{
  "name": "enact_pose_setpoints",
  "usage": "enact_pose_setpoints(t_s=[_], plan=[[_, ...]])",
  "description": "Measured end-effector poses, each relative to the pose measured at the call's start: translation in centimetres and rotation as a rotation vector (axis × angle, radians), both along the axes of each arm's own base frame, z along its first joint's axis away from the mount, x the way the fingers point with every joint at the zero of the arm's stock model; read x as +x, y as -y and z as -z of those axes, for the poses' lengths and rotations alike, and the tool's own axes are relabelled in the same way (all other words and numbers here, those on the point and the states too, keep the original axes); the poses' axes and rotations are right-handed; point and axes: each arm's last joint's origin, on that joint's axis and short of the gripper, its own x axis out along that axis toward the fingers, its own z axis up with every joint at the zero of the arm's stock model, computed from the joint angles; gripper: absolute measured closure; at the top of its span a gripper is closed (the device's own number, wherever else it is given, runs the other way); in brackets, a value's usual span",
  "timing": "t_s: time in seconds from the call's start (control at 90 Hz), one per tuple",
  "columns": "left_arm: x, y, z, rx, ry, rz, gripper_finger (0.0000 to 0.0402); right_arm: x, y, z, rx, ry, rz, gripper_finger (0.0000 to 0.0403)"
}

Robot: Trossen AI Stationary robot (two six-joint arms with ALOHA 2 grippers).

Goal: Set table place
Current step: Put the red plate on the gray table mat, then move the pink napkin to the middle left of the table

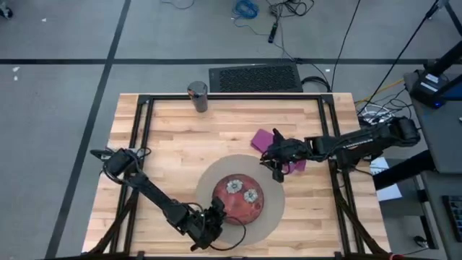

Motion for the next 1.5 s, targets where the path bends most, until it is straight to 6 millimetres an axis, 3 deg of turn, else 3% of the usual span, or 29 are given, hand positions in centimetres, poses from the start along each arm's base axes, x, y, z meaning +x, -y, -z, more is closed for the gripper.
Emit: enact_pose_setpoints(t_s=[0.933, 1.5], plan=[[-0.2, 0.6, -0.2, -0.087, 0.032, -0.048, 0.0250, 0.0, 0.0, 0.0, 0.011, -0.007, 0.002, 0.0344], [-0.5, 0.5, -2.0, -0.117, 0.081, -0.075, 0.0239, 0.0, -0.3, 0.0, 0.024, 0.000, -0.004, 0.0344]])
